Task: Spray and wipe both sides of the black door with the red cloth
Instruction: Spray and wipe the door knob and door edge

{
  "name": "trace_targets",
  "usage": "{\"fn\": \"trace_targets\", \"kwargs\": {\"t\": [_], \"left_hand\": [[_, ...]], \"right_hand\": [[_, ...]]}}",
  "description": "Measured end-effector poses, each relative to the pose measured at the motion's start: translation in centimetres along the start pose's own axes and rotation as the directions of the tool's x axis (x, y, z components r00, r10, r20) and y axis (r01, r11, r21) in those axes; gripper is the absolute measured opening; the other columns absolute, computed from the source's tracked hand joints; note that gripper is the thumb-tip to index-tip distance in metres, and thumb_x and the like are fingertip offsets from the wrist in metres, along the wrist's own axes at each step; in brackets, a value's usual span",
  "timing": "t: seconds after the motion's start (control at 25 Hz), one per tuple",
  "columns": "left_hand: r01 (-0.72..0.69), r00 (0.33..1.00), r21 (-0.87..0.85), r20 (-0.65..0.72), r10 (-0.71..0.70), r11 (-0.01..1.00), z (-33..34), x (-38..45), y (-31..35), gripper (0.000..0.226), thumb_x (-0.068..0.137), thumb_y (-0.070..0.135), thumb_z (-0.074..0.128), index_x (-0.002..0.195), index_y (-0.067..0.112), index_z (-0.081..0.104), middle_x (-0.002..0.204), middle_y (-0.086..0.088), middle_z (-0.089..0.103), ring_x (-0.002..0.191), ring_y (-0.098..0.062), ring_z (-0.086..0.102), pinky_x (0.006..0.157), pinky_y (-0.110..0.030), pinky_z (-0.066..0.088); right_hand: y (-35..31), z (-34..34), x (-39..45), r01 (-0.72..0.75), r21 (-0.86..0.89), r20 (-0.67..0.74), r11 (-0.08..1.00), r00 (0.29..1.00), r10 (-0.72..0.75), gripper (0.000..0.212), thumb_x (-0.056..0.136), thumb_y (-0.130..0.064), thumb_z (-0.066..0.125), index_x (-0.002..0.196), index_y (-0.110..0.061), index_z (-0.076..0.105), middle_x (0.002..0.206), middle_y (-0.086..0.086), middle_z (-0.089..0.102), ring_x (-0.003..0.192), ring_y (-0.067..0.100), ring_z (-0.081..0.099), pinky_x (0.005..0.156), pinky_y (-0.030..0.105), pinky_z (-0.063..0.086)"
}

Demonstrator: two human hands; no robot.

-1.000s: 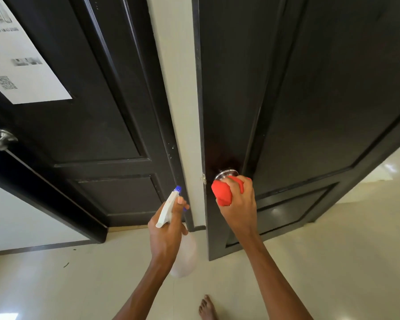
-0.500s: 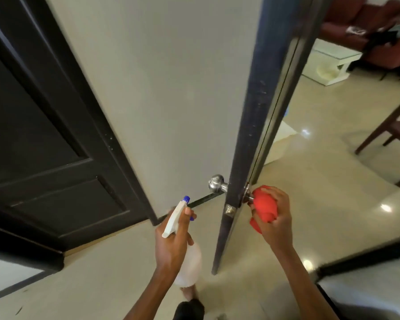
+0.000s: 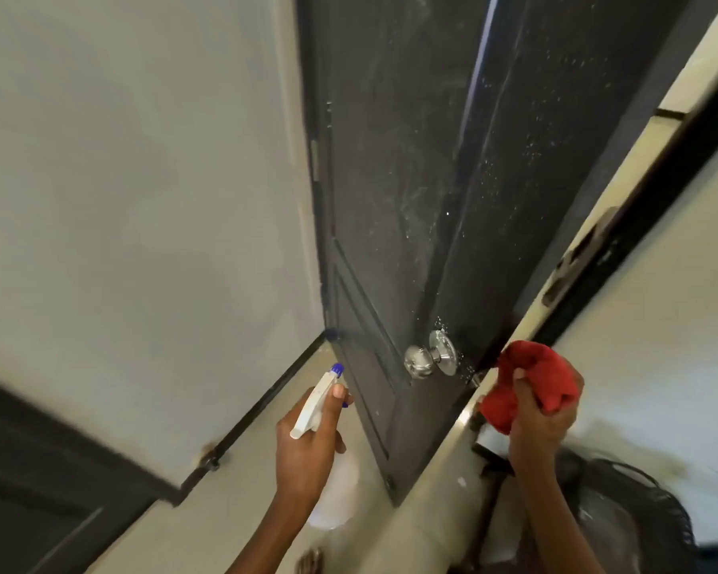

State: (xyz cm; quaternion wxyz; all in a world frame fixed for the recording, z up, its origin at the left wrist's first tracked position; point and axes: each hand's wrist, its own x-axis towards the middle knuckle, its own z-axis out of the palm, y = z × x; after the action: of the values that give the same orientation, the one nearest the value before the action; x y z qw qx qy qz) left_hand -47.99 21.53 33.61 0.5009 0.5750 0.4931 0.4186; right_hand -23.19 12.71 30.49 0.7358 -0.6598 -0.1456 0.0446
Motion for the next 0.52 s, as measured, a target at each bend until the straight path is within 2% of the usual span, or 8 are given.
{"fn": "trace_targets", "kwargs": {"t": [0.08,0.16,0.24,0.32,0.4,0.44,0.52], "left_hand": [[0.006,0.995,-0.034,0.104,-0.002,0.999,1.8,1.8,0.6,0.035,0.089,0.049,0.054,0.094,0.021,0.074,0.076,0.007,0.073,0.055,-0.023,0.065,0.059,-0.014,0.052],[0.017,0.982,-0.048,0.191,-0.007,0.999,3.3,3.7,1.1,0.034,0.086,0.05,0.054,0.094,0.022,0.073,0.07,0.005,0.072,0.056,-0.018,0.066,0.057,-0.009,0.05],[0.021,0.964,-0.04,0.266,-0.01,0.999,4.5,5.7,1.2,0.042,0.084,0.054,0.055,0.099,0.019,0.074,0.075,0.003,0.074,0.058,-0.018,0.067,0.058,-0.011,0.052],[0.006,0.939,-0.043,0.344,0.009,0.999,5.5,7.9,1.1,0.058,0.08,0.068,0.054,0.1,0.018,0.073,0.075,0.004,0.074,0.058,-0.022,0.068,0.06,-0.019,0.057],[-0.034,0.916,-0.017,0.399,0.038,0.999,6.3,10.2,0.9,0.058,0.077,0.07,0.054,0.097,0.017,0.072,0.069,0.002,0.072,0.056,-0.023,0.068,0.063,-0.028,0.061],[-0.047,0.905,-0.005,0.422,0.045,0.999,6.6,11.1,1.2,0.053,0.078,0.063,0.055,0.097,0.017,0.072,0.068,0.001,0.072,0.056,-0.023,0.068,0.064,-0.029,0.061],[-0.051,0.883,-0.01,0.466,0.05,0.999,7.4,12.9,1.7,0.041,0.077,0.052,0.057,0.093,0.018,0.072,0.068,-0.001,0.071,0.057,-0.023,0.068,0.064,-0.032,0.061]], "right_hand": [[-1.0,-0.6,1.2,0.108,-0.034,-0.089,0.994,0.99,-0.111,0.056,0.073,-0.043,0.074,0.119,-0.044,0.044,0.122,-0.006,0.053,0.106,0.015,0.057,0.083,0.012,0.048],[-0.9,-0.8,1.6,0.234,-0.116,-0.079,0.965,0.967,-0.243,0.056,0.076,-0.038,0.073,0.123,-0.049,0.044,0.119,-0.022,0.052,0.105,-0.002,0.056,0.082,0.007,0.046],[0.1,-0.8,1.8,0.308,-0.256,-0.001,0.916,0.948,-0.319,0.059,0.077,-0.035,0.075,0.128,-0.041,0.047,0.121,-0.019,0.052,0.106,-0.005,0.057,0.082,0.007,0.047],[1.3,0.1,2.7,0.374,-0.454,0.149,0.808,0.927,-0.345,0.06,0.076,-0.027,0.078,0.129,-0.03,0.05,0.124,-0.007,0.057,0.103,0.005,0.06,0.08,0.018,0.05],[2.2,2.0,4.6,0.407,-0.659,0.274,0.633,0.913,-0.302,0.061,0.077,-0.023,0.08,0.131,-0.024,0.052,0.126,0.0,0.059,0.102,0.024,0.062,0.074,0.032,0.051],[2.7,2.8,5.6,0.393,-0.724,0.282,0.567,0.919,-0.277,0.063,0.078,-0.023,0.081,0.133,-0.023,0.051,0.129,0.003,0.058,0.106,0.03,0.061,0.073,0.035,0.051],[3.5,3.9,7.7,0.322,-0.793,0.238,0.517,0.945,-0.223,0.069,0.083,-0.026,0.081,0.144,-0.022,0.047,0.143,0.004,0.052,0.121,0.035,0.058,0.078,0.044,0.056]]}}
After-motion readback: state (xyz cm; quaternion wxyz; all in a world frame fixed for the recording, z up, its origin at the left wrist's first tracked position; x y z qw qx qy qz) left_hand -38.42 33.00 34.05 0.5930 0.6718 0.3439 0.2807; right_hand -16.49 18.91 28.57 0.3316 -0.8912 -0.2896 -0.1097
